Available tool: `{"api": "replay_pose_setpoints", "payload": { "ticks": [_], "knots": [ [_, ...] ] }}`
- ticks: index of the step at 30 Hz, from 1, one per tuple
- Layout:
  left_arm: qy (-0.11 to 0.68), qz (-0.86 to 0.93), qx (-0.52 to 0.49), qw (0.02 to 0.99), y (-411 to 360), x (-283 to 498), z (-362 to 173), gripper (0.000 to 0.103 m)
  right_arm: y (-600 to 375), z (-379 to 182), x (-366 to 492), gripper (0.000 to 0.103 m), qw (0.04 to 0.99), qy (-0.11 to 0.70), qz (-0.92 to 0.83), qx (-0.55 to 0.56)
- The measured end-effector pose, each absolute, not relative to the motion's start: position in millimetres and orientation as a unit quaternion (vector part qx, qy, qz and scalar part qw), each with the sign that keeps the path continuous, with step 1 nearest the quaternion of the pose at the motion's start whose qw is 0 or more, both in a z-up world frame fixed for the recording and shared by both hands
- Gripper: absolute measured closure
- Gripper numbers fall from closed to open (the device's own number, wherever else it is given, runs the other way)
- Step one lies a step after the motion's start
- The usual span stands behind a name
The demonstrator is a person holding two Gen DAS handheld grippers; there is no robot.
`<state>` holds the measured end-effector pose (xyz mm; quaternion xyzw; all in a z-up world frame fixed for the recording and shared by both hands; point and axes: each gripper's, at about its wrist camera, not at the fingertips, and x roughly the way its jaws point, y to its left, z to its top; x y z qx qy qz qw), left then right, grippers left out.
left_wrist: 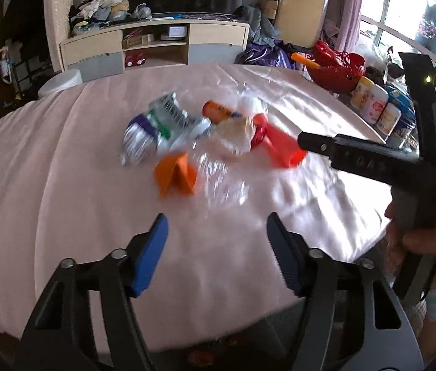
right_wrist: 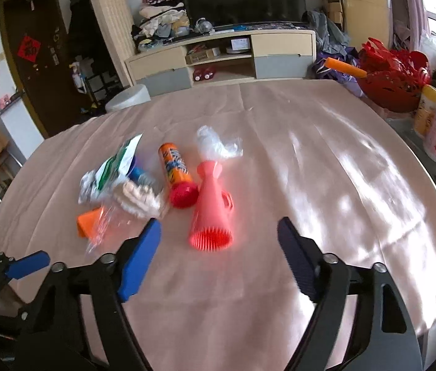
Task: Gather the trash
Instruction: 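Grasp the clear plastic bag with left tool while right tool grasps the red cone cup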
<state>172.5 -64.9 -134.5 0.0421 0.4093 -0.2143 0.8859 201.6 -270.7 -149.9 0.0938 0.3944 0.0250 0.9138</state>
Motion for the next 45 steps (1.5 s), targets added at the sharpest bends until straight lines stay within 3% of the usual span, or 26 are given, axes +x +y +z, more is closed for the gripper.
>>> {"api": "replay_pose_setpoints", "payload": {
  "ticks": [3,12,18,21,24,45],
  "knots": [
    [0.415,-0.215,0.034,0.884,-71.0,190.7,-138.3,0.054,-268.7,-154.2,211.6,0.035,0.913,0.396,0.033,0.094],
    [0.434,-0.225,0.036,0.871,-88.8,218.9,-164.2,0.066,-263.3,-180.6,227.8,0.037,0.903,0.418,0.041,0.087],
    [0.425,-0.232,0.039,0.874,-90.4,218.8,-163.7,0.071,-263.3,-184.2,229.1,0.065,0.902,0.420,0.049,0.088],
    [0.418,-0.238,0.040,0.876,-91.2,213.7,-159.8,0.082,-261.6,-183.0,223.8,0.065,0.904,0.416,0.049,0.081],
    [0.411,-0.238,0.046,0.879,-89.5,205.4,-155.0,0.085,-260.5,-180.2,217.4,0.065,0.906,0.412,0.052,0.081],
    [0.382,-0.227,0.043,0.895,-37.3,108.1,-124.6,0.090,-231.9,-145.1,110.4,0.066,0.918,0.375,0.089,0.092]
  ]
}}
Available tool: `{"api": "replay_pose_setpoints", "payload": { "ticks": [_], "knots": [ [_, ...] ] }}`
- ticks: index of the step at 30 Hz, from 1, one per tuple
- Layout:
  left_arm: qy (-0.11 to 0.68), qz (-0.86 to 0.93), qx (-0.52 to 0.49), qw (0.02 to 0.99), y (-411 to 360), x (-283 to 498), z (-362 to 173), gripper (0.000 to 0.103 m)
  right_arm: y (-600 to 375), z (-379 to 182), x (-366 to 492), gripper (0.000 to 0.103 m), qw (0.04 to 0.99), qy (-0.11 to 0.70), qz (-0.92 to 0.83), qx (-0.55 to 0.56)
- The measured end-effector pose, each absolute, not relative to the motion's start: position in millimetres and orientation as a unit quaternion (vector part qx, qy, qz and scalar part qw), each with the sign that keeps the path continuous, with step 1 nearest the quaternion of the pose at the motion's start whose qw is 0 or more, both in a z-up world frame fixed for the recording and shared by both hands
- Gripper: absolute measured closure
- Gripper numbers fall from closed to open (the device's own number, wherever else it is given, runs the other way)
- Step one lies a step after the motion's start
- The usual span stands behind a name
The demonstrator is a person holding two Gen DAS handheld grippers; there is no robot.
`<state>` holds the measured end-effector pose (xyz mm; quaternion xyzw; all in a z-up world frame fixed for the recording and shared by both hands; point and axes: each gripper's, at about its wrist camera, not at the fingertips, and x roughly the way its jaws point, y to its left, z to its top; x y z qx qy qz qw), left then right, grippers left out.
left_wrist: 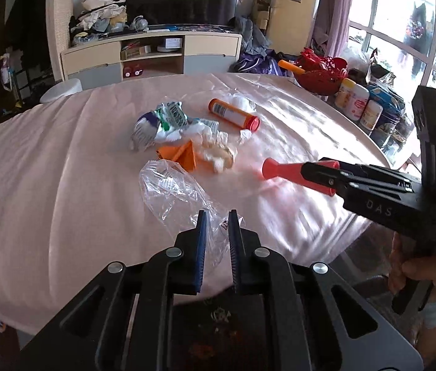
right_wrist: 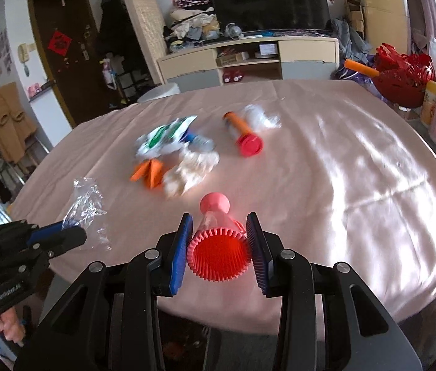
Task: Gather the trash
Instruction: 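Grasp the clear plastic bag with left tool while right tool grasps the red cone cup, then drop the plastic bag and red cone cup into the black bin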
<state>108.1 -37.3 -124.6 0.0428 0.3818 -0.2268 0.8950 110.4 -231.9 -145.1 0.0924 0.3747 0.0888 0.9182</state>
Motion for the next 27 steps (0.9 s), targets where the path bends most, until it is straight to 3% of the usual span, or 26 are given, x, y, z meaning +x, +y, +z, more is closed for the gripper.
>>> {"api": "replay_pose_setpoints", "payload": {
  "ticks": [15,27],
  "knots": [
    [0.418,-0.210,0.019,0.884,-2.4,26.4,-153.1,0.090,-191.8,-140.9,31.1,0.066,0.914,0.377,0.133,0.067],
    [0.492,-0.191,0.013,0.849,13.9,9.1,-224.3,0.090,-168.7,-208.1,25.0,0.066,0.876,0.456,0.143,0.071]
  ]
}}
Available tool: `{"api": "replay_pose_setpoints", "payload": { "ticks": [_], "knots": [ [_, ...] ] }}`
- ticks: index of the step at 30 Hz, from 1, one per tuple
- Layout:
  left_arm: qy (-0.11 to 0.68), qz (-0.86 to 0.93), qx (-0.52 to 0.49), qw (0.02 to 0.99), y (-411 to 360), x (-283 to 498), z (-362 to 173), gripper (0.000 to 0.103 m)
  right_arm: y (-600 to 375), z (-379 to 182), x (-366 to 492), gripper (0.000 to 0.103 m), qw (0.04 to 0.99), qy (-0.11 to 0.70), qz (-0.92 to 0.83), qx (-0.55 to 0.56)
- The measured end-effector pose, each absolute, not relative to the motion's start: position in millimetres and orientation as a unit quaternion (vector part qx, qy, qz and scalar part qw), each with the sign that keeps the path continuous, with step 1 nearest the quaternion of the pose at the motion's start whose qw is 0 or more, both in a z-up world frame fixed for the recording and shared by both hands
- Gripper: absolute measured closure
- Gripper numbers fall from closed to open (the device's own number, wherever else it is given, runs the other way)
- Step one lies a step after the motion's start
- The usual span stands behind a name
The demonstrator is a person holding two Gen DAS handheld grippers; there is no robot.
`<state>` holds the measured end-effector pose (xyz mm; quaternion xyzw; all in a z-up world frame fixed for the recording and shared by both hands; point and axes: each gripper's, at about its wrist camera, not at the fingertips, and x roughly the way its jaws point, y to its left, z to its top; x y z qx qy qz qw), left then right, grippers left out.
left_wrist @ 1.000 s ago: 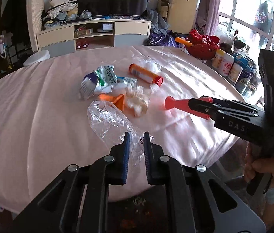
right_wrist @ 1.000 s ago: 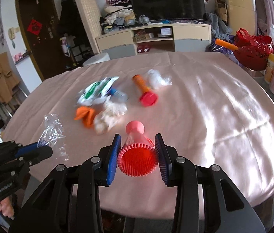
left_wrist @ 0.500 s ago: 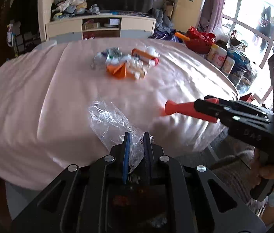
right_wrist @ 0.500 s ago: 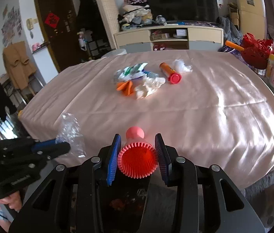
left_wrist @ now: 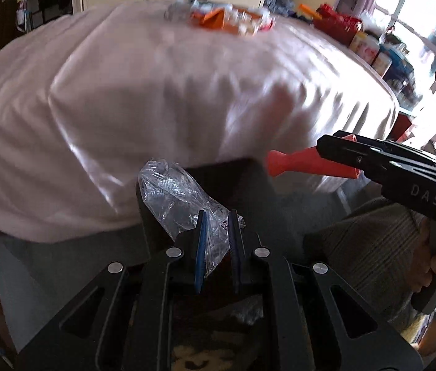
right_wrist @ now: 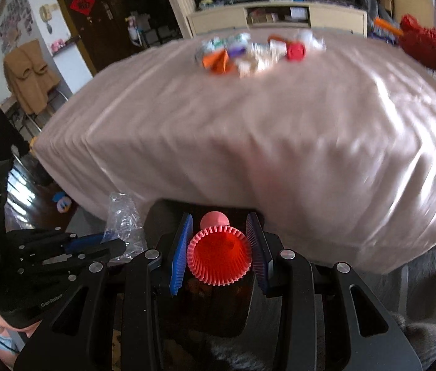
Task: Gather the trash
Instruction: 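Drop the plastic bag and red cone cup into the black bin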
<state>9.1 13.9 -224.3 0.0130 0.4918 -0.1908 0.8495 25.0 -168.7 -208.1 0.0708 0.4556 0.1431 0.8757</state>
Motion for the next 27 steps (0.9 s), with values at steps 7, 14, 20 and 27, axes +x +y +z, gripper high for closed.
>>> {"api": "replay_pose_setpoints", "payload": {
  "ticks": [7,14,20,27],
  "knots": [
    [0.526,-0.186,0.013,0.830,16.9,10.3,-255.1,0.090,-160.3,-242.4,28.2,0.066,0.856,0.491,0.144,0.077],
    [0.549,-0.192,0.017,0.813,13.9,14.2,-273.7,0.090,-152.9,-255.5,30.8,0.065,0.847,0.505,0.147,0.077],
    [0.557,-0.185,0.019,0.810,14.7,18.7,-276.8,0.083,-146.8,-257.9,36.8,0.063,0.841,0.514,0.152,0.070],
    [0.555,-0.173,0.019,0.813,20.1,21.2,-270.8,0.053,-154.3,-250.3,39.9,0.040,0.846,0.508,0.140,0.078]
  ]
}}
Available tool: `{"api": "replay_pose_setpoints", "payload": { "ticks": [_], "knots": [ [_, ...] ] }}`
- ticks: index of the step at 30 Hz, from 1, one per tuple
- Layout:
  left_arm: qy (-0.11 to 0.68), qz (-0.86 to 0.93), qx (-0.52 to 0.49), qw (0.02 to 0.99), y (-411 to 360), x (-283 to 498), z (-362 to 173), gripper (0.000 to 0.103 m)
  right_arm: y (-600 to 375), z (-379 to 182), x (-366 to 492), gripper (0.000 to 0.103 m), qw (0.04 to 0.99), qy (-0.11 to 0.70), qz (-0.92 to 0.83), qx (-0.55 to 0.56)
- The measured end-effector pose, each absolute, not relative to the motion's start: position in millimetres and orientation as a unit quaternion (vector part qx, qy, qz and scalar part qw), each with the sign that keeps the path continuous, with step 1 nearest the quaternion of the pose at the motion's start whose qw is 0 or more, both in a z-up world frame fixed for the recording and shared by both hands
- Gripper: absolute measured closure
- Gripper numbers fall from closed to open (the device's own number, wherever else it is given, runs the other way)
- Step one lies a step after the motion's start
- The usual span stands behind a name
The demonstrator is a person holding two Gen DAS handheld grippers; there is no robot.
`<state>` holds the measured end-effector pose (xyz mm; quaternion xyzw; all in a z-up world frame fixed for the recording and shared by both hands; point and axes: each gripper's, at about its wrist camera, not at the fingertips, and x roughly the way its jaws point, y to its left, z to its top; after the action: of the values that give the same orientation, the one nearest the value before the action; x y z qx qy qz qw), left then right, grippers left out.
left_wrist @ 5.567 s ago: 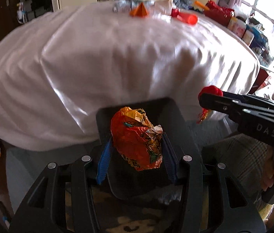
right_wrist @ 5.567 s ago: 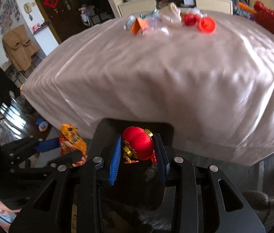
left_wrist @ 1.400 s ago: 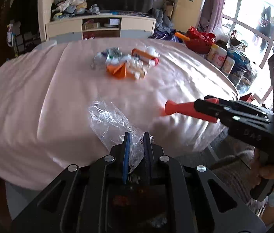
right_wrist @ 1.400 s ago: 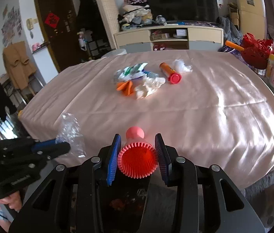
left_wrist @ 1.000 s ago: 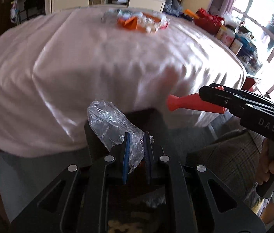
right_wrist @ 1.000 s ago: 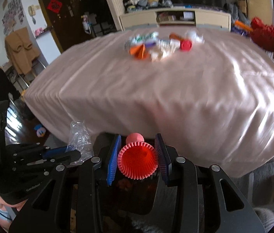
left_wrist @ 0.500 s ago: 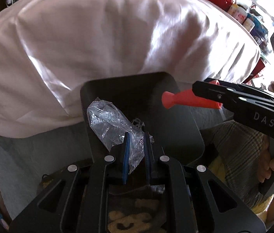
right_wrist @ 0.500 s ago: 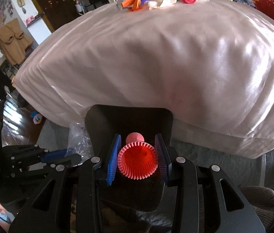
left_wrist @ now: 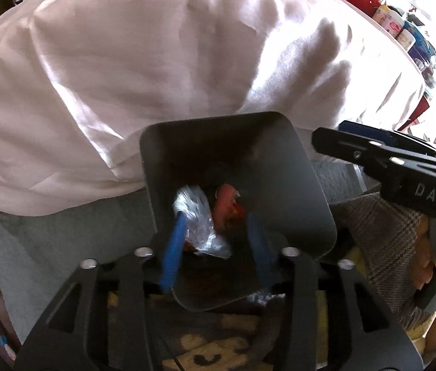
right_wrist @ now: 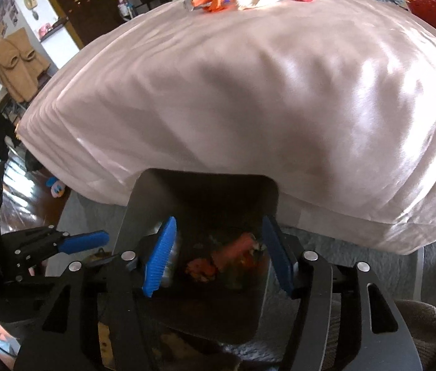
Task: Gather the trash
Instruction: 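Drop the plastic bag and red cone cup into the black bin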
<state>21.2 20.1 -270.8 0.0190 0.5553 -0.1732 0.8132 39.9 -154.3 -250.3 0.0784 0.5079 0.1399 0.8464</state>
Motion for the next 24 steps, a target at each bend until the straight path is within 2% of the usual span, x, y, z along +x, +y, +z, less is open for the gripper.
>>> {"api": "replay_pose_setpoints", "payload": {
  "ticks": [1,4,7,10,24],
  "knots": [
    [0.553,-0.171,0.020,0.815,21.8,21.3,-268.4,0.044,-157.1,-249.4,41.2,0.036,0.847,0.507,0.138,0.080],
    [0.542,-0.161,0.025,0.825,26.5,22.0,-255.1,0.028,-166.7,-239.9,43.0,0.025,0.854,0.496,0.131,0.084],
    [0.527,-0.155,0.025,0.835,31.3,23.1,-239.4,0.019,-178.8,-225.7,45.9,0.018,0.862,0.482,0.127,0.090],
    [0.513,-0.152,0.026,0.845,32.7,25.7,-224.5,0.013,-187.8,-210.1,50.3,0.016,0.871,0.465,0.123,0.094],
    [0.438,-0.152,0.042,0.885,27.3,66.0,-147.7,0.010,-221.3,-150.5,102.2,0.016,0.902,0.413,0.092,0.088]
  ]
}}
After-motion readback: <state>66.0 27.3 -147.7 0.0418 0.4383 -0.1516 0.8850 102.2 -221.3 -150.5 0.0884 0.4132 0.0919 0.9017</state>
